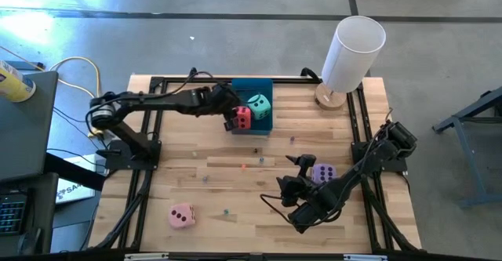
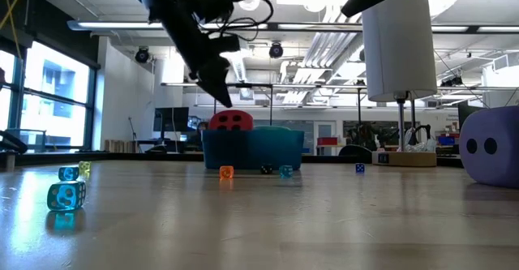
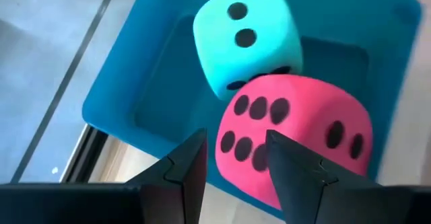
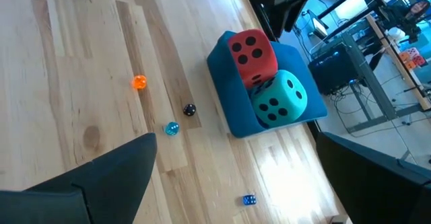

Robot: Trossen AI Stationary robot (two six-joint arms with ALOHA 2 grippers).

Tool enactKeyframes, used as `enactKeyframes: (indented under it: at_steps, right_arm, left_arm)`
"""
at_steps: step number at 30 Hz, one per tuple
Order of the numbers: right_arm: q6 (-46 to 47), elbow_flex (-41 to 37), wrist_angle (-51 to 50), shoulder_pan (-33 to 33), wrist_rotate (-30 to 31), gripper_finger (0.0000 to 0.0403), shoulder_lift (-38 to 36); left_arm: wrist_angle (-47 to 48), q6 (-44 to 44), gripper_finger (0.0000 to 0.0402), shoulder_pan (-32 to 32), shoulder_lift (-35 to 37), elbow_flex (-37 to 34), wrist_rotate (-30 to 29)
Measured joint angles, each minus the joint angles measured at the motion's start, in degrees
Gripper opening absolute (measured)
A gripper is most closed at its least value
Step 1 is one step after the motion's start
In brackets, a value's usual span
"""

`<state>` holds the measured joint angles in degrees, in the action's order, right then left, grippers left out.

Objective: Pick & Place Dice
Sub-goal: Put the red die into the blue bin

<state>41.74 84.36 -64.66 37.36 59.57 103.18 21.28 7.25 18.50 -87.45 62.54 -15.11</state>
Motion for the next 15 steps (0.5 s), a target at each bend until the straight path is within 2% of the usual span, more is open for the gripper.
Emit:
enactKeyframes:
  at_steps: [12, 15]
  right_arm:
    - [0.0, 0.0, 0.03, 0.0, 0.0, 0.04, 0.0]
    - [0.0, 0.0, 0.15, 0.0, 0.0, 0.04, 0.0]
  left_arm:
    - [0.47, -0.85, 0.0142, -5.42, -0.56, -0.01, 2.27]
    - [0.37, -0.82, 0.0142, -6.97, -0.56, -0.04, 0.63]
